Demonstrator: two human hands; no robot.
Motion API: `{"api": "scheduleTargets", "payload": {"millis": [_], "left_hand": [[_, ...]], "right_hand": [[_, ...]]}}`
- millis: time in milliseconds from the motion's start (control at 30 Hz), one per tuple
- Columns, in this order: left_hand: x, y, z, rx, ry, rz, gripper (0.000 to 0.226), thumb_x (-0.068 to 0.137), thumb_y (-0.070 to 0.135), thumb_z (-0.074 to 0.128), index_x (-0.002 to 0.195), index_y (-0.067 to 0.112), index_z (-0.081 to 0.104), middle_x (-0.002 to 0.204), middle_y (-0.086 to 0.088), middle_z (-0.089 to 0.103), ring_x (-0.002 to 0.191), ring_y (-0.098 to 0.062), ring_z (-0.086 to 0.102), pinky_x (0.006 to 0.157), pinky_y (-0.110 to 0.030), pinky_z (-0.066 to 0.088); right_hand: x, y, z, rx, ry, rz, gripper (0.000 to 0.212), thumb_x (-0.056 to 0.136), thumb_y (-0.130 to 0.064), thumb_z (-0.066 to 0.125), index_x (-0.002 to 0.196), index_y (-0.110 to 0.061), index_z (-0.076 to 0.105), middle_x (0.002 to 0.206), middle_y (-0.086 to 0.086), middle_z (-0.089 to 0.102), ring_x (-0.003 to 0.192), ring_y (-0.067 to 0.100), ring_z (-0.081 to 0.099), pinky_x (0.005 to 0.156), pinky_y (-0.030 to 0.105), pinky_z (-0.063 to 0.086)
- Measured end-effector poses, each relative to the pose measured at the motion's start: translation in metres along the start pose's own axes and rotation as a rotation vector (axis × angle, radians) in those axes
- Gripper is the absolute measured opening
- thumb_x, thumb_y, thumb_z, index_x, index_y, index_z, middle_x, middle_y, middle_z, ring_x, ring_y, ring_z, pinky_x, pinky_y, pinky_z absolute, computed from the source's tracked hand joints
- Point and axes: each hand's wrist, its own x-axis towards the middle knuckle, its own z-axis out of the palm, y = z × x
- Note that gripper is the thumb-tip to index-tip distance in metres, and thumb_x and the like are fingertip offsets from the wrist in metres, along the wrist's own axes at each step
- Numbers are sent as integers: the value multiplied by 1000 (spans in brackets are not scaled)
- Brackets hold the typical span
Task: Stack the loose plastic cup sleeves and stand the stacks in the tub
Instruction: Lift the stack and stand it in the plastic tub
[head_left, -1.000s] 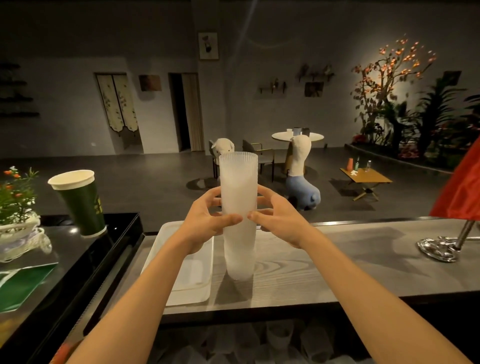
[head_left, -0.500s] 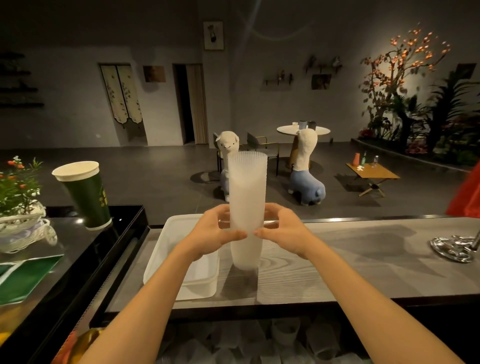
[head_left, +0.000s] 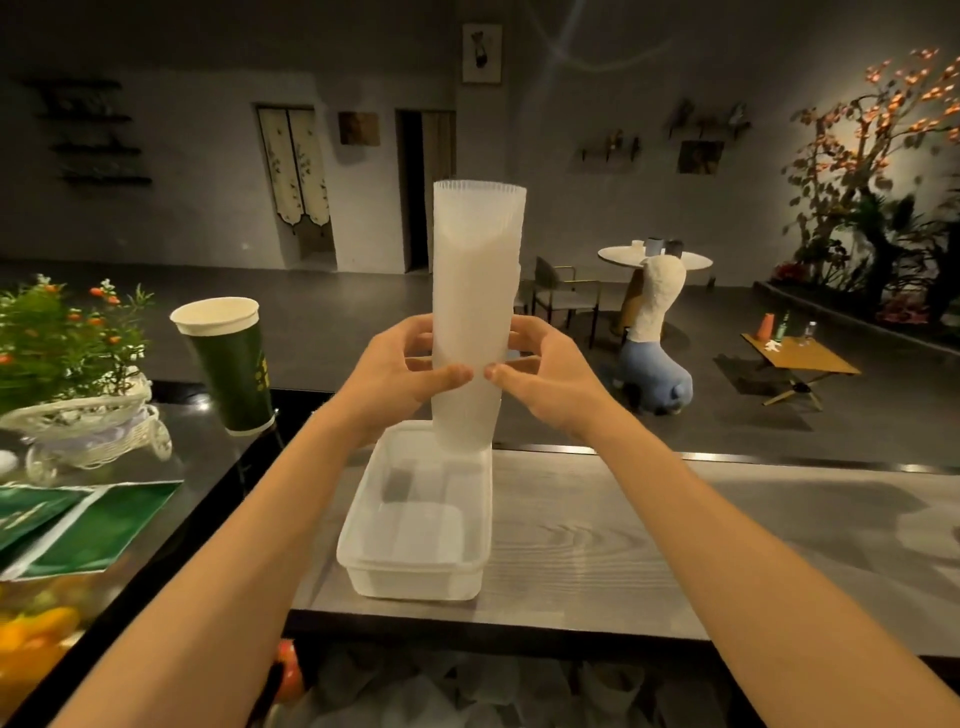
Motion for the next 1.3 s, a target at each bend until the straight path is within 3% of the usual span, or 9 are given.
{"api": "scheduleTargets", "payload": {"millis": [67, 167, 400, 533, 733, 933, 1067, 1200, 1300], "left_hand": [[-1, -16, -10, 4, 20, -17, 57, 83, 26, 83, 131, 34, 53, 119, 15, 65, 104, -6, 68, 72, -21, 57], [-2, -43, -20, 10, 41, -55, 57, 83, 21, 83, 133, 28, 56, 119, 12, 68, 102, -7, 70, 70, -22, 58], [-2, -99, -30, 41, 32, -157, 60, 81, 16, 84, 134, 25, 57, 123, 9, 68, 114, -13, 67, 92, -42, 60], [0, -109, -29, 58, 37, -164, 64, 82, 14, 82, 138, 25, 53, 126, 9, 65, 116, -11, 64, 93, -37, 58], [-1, -109, -27, 117, 33, -211, 67, 87, 23, 78, 146, 24, 45, 131, 9, 62, 113, -6, 61, 79, -20, 51], [-11, -97, -29, 211, 34, -346, 68, 87, 33, 77, 144, 17, 44, 137, 0, 59, 124, -23, 59, 103, -47, 53], [-30, -74, -31, 221, 52, -392, 93, 88, 32, 77, 159, 11, 22, 161, -9, 37, 145, -29, 40, 112, -45, 41], [-61, -48, -31, 270, 59, -389, 90, 86, 34, 78, 157, 14, 26, 159, -8, 39, 142, -27, 44, 110, -43, 43], [-89, -34, -27, 322, 52, -340, 74, 86, 33, 77, 148, 12, 42, 144, -6, 54, 122, -19, 54, 98, -36, 47]], "right_hand": [[8, 4, 18, 20, -44, 27, 56, 91, -18, 73, 141, -23, 48, 112, -22, 59, 96, 1, 64, 69, 12, 51], [19, 18, 43, 22, -103, 78, 54, 91, -17, 72, 139, -23, 48, 114, -17, 61, 100, 7, 66, 81, 25, 57], [28, 49, 83, -20, -161, 156, 52, 90, -17, 72, 135, -25, 49, 118, -11, 63, 101, 8, 65, 78, 19, 53], [31, 59, 93, -15, -150, 174, 50, 90, -18, 72, 135, -24, 50, 120, -10, 65, 106, 9, 66, 92, 32, 56], [30, 56, 95, -49, -189, 207, 55, 94, -18, 65, 144, -26, 44, 127, -13, 62, 112, 9, 62, 95, 30, 53], [14, 32, 87, -104, -233, 252, 67, 99, -16, 54, 158, -20, 23, 141, -4, 52, 112, 12, 55, 89, 25, 47], [-10, 6, 71, -91, -207, 225, 54, 98, -12, 55, 149, -18, 38, 115, -11, 53, 96, 3, 54, 79, 19, 44], [-38, -12, 61, -98, -164, 203, 55, 97, -14, 58, 148, -19, 41, 130, -2, 55, 120, 16, 54, 90, 26, 43], [-66, -19, 59, -146, -158, 169, 40, 96, -12, 57, 135, -17, 54, 121, -2, 61, 115, 16, 59, 91, 27, 48]]}}
